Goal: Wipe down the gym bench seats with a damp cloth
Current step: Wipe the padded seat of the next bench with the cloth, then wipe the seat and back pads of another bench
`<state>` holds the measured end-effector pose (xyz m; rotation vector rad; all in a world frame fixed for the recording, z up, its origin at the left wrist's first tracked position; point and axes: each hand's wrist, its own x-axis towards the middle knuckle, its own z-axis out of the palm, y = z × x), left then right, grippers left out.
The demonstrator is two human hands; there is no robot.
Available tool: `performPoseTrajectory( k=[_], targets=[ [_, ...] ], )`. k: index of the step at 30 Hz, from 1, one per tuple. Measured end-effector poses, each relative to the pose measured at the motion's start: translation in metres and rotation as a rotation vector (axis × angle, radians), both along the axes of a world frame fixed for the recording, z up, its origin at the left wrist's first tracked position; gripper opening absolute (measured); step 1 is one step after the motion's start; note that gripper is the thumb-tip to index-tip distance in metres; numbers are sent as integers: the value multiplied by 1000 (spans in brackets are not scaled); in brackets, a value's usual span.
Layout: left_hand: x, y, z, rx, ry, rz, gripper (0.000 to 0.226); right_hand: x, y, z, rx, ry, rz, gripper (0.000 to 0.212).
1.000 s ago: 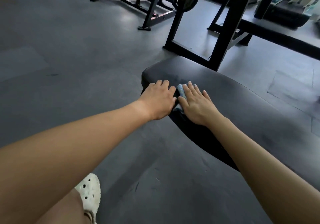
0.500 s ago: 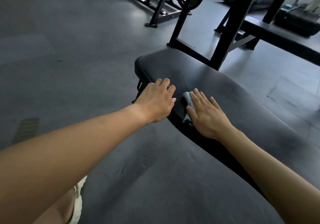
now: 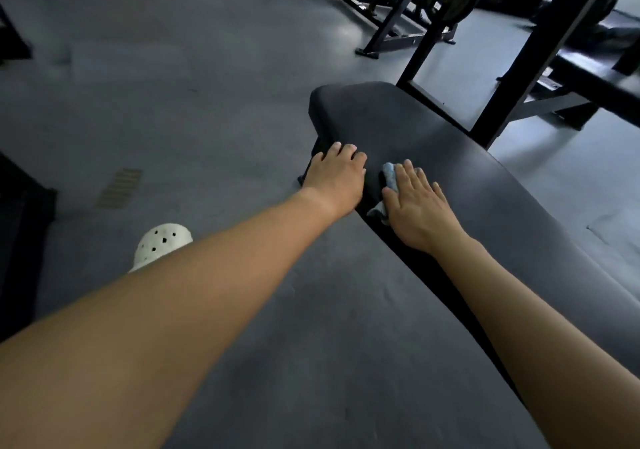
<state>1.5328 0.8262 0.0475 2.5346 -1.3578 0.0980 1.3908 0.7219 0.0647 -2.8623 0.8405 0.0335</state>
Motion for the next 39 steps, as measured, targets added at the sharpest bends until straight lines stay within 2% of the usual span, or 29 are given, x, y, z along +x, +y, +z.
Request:
performPoseTrajectory(
  k=[5,8,12,15,18,21,28,33,39],
  targets=[
    [-49,41,9,2,6,9,40,-38,24,-7,-28,-91,104,59],
    [-83,76,22,13,117,-8,44,-61,37,-5,-10,-217,137,50],
    [-119,132,47,-109,267,56,48,-70,79,30,117,-438,164,40],
    [-142,178,71,-221,315,158,48,-75,132,59,266,-591,314,35],
    [-157,226,96,-340,352,267,45,-83,187,74,342,-679,474,42],
    [-170,270,116,-340,353,347,44,-89,227,84,416,-749,511,49],
    [-199,339,149,-413,282,357,33,-93,291,84,625,-740,549,63],
    [-217,390,150,-422,219,422,26,-94,340,88,843,-694,627,47],
    [-226,487,146,-378,122,554,18,-80,431,95,801,-571,842,38]
  ],
)
